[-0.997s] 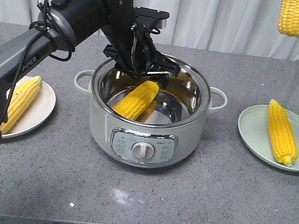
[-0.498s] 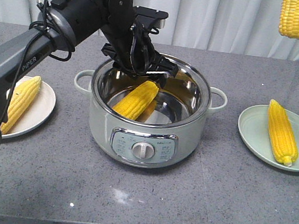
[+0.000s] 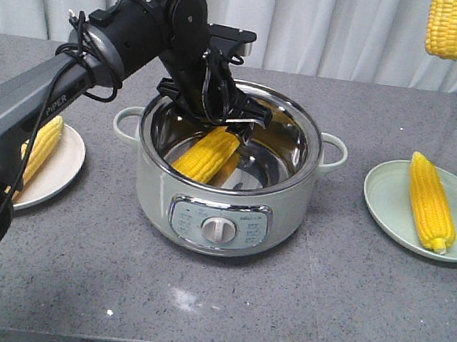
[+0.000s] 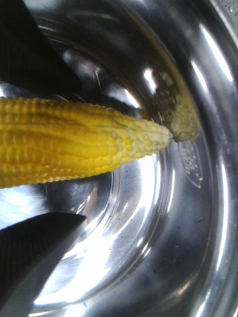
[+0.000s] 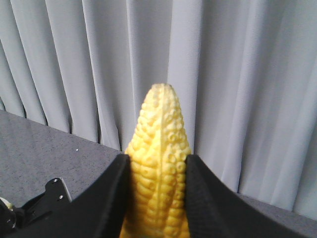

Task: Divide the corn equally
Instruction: 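Close the left gripper on the cob tip and lift it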

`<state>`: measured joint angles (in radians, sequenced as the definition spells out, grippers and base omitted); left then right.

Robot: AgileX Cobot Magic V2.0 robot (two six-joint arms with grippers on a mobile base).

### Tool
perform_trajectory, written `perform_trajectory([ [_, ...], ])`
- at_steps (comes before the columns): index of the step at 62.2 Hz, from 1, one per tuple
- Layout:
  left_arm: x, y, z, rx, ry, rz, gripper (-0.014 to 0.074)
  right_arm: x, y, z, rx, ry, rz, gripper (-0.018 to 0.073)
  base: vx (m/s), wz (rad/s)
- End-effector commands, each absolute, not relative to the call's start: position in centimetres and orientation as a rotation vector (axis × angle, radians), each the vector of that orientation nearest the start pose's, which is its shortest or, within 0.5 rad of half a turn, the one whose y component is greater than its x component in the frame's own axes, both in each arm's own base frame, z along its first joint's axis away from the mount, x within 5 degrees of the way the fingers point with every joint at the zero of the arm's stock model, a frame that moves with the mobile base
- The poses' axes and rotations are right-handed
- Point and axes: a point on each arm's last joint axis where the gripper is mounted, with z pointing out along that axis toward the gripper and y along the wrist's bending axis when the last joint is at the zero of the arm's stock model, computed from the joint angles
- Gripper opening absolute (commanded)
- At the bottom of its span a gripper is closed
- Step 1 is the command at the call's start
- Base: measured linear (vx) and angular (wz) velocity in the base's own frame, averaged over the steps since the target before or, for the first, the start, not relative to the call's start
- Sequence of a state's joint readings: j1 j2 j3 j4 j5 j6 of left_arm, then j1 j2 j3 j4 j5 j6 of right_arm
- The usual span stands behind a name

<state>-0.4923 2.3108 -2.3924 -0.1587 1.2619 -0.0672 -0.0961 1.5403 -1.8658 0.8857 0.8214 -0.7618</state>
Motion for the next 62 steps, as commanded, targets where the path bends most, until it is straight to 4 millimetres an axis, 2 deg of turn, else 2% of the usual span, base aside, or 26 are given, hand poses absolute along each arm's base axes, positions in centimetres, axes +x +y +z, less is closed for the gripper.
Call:
perform_trajectory([
  [1,42.6,-24.9,32.8,0.532,2.554,-0.452,0.0496,31.4,1.9,53.7,-0.371,1.587,0.394,-0.0006,0.0,0.0],
  [23,42.7,-25.0,32.5,0.533,2.563,-0.472,0.0494,31.4,1.8,53.7,-0.37,1.585,0.393,-0.0006,0.0,0.0],
  [45,43.0,-25.2,31.6,0.534,2.581,-0.467,0.0418,31.4,1.8,53.7,-0.369,1.585,0.392,-0.0006,0.0,0.0],
  [51,43.0,-25.1,31.6,0.536,2.58,-0.453,0.0355,31.4,1.8,53.7,-0.369,1.587,0.389,-0.0006,0.0,0.0],
  [62,43.1,-25.0,31.5,0.539,2.577,-0.43,0.0113,31.4,1.8,53.7,-0.373,1.591,0.379,-0.0006,0.0,0.0],
])
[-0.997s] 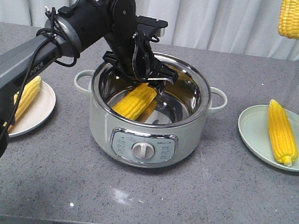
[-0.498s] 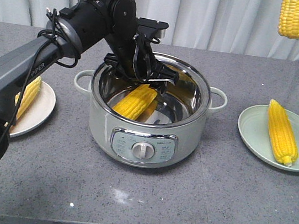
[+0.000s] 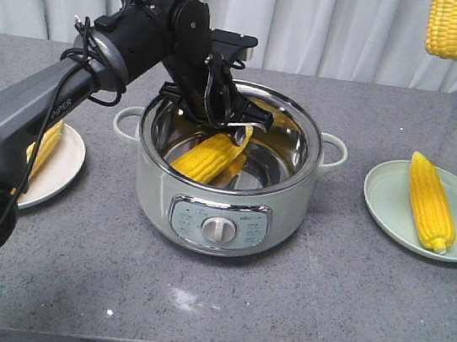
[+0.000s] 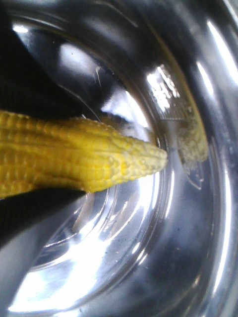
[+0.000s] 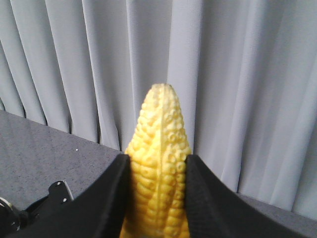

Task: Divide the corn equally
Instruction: 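Close the left gripper on the cob tip and lift it, then raise the cob out of the pot with the left gripper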

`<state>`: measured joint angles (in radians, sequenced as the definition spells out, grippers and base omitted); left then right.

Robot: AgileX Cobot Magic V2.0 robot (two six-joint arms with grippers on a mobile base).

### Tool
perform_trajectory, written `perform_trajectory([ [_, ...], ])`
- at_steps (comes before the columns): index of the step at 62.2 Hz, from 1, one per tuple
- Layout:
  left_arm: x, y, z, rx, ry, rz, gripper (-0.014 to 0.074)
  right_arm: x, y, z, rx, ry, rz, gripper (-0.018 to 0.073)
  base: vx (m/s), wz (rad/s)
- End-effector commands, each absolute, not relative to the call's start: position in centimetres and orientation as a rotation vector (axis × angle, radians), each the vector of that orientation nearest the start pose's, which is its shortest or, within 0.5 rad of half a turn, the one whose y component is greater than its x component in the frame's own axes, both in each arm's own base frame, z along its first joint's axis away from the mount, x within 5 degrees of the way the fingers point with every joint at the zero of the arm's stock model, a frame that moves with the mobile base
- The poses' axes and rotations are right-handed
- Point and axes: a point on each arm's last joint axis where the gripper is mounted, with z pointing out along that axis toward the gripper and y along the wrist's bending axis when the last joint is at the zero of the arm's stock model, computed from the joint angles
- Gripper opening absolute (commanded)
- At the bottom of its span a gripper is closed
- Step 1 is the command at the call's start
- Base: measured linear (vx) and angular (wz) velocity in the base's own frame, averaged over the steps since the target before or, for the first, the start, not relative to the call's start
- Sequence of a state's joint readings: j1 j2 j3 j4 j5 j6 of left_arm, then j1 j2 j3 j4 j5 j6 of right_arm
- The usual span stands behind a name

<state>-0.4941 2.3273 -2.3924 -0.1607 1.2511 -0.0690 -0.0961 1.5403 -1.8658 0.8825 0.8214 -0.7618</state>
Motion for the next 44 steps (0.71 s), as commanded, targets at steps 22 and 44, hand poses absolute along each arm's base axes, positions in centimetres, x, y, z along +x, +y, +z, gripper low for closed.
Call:
perform_trajectory([
  [22,42.7,-24.8,32.8,0.579,2.538,-0.43,-0.0008,31.4,1.7,53.7,-0.362,1.593,0.376,-0.0006,0.0,0.0],
  [44,39.1,-22.8,40.7,0.558,2.369,-0.464,-0.0008,31.4,1.8,53.7,-0.35,1.592,0.403,-0.0006,0.0,0.0],
])
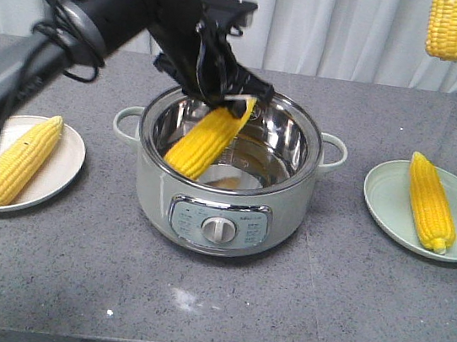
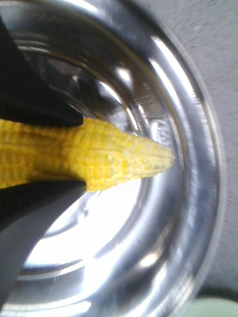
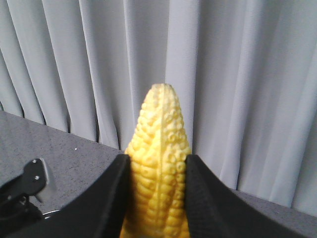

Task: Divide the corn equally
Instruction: 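Raise the cob out of the pot with the left gripper, then turn the base away from the pot holding both cobs aloft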

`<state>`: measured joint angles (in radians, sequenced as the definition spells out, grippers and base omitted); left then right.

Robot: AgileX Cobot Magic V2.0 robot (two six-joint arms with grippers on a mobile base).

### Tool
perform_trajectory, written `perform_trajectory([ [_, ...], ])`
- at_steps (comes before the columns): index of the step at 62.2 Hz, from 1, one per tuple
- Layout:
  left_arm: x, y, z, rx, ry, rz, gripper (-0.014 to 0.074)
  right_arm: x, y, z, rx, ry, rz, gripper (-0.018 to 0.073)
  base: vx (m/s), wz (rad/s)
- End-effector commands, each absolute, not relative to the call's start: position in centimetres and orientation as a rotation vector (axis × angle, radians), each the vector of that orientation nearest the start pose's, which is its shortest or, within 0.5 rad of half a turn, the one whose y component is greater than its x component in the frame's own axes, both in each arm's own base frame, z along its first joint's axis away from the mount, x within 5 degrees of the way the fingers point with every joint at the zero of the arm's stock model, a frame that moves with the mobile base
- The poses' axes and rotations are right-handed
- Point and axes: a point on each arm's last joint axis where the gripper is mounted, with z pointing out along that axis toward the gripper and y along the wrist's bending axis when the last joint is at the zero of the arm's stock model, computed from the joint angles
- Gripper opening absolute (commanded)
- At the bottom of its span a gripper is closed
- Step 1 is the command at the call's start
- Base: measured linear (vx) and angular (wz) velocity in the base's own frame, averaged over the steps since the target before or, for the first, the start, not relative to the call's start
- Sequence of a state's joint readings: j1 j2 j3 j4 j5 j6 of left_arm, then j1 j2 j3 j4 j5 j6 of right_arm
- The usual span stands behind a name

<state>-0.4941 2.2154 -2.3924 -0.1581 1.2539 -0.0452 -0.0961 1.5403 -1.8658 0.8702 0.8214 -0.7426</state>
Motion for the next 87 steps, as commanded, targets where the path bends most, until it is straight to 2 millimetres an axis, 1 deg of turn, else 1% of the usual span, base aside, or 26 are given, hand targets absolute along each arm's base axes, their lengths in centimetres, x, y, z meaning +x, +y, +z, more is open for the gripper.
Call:
perform_trajectory([
  [1,38.9,-22.7,41.2,0.557,2.36,-0.466,-0.0008,31.4,1.8,53.7,-0.35,1.594,0.409,-0.0006,0.0,0.0],
  [10,36.1,-21.2,45.5,0.57,2.25,-0.475,-0.0008,31.1,2.2,53.7,-0.356,1.609,0.47,-0.0006,0.0,0.0],
  [14,34.4,-20.3,47.8,0.583,2.185,-0.473,-0.0008,30.8,2.5,53.7,-0.375,1.617,0.507,-0.0006,0.0,0.0],
  [23,30.8,-18.3,52.0,0.565,2.075,-0.488,-0.0007,30.0,3.1,53.8,-0.419,1.627,0.592,-0.0006,0.0,0.0],
  [29,28.5,-16.9,54.2,0.551,2.011,-0.483,-0.0006,29.5,3.6,53.9,-0.447,1.628,0.662,-0.0006,0.0,0.0],
  [38,26.2,-15.2,56.3,0.526,1.944,-0.442,-0.0006,28.6,4.3,54.0,-0.497,1.623,0.782,-0.0006,0.0,0.0],
  [46,25.2,-14.5,57.2,0.514,1.916,-0.423,-0.0006,28.2,4.7,54.0,-0.53,1.625,0.84,-0.0006,0.0,0.0],
  [87,25.3,-14.5,57.1,0.514,1.918,-0.424,-0.0006,28.1,4.7,53.9,-0.546,1.637,0.841,-0.0006,0.0,0.0],
])
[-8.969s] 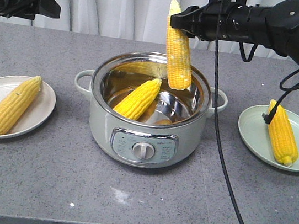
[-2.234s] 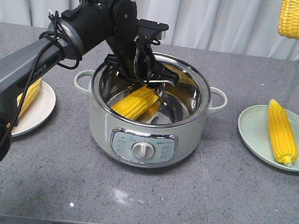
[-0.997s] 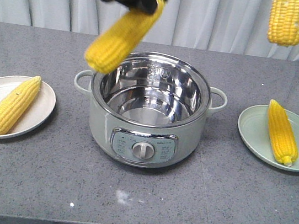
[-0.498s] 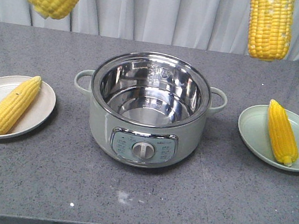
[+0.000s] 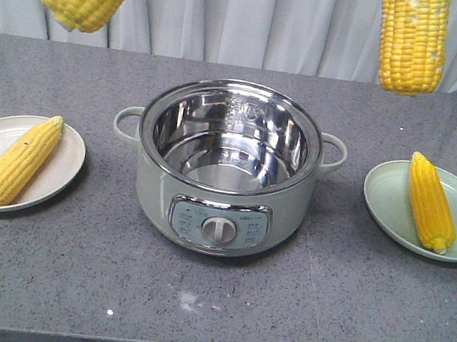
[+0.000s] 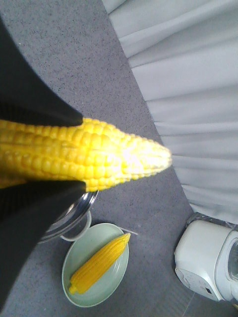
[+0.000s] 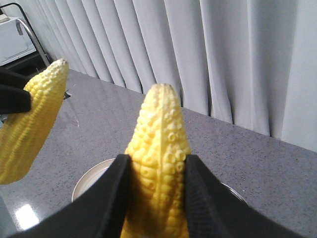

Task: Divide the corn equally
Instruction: 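Turn the base away from the pot holding both cobs aloft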

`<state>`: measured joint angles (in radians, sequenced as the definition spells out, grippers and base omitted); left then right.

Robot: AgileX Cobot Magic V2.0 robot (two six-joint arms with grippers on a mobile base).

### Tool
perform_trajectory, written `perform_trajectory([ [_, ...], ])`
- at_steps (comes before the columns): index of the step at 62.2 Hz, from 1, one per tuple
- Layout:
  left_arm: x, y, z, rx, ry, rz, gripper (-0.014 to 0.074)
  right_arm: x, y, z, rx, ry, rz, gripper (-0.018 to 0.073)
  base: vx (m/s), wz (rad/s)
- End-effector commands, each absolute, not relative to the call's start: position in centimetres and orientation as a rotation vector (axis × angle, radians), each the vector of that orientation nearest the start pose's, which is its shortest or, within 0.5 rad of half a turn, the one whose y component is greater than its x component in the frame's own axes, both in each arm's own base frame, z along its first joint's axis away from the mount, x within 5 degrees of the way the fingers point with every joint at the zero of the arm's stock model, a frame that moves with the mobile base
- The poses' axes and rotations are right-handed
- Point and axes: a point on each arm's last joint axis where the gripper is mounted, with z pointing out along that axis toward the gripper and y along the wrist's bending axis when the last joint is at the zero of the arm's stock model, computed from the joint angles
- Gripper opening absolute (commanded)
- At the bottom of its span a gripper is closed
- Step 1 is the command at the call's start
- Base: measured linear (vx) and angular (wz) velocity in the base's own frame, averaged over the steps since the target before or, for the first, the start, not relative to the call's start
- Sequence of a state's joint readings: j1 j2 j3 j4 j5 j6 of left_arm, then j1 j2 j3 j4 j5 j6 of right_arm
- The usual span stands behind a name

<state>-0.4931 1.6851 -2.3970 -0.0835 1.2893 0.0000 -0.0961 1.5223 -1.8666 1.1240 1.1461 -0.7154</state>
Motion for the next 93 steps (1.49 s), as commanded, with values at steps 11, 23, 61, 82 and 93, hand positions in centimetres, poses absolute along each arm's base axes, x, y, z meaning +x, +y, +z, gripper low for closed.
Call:
perform_trajectory([
  [11,25.28,-14.54,57.09,0.514,1.918,-0.424,-0.0006,28.14,4.72,53.87,-0.546,1.637,0.841,-0.0006,0.0,0.0],
  [23,25.28,-14.54,57.09,0.514,1.918,-0.424,-0.0006,28.13,4.73,53.87,-0.547,1.637,0.842,-0.0006,0.0,0.0],
  [61,25.28,-14.54,57.09,0.514,1.918,-0.424,-0.0006,28.13,4.73,53.87,-0.547,1.637,0.842,-0.0006,0.0,-0.01],
  [82,25.28,-14.54,57.09,0.514,1.918,-0.424,-0.0006,28.13,4.73,53.87,-0.547,1.637,0.842,-0.0006,-0.02,-0.06],
  [93,25.28,-14.54,57.09,0.514,1.918,-0.424,-0.0006,28.13,4.73,53.87,-0.547,1.637,0.842,-0.0006,-0.02,-0.1],
])
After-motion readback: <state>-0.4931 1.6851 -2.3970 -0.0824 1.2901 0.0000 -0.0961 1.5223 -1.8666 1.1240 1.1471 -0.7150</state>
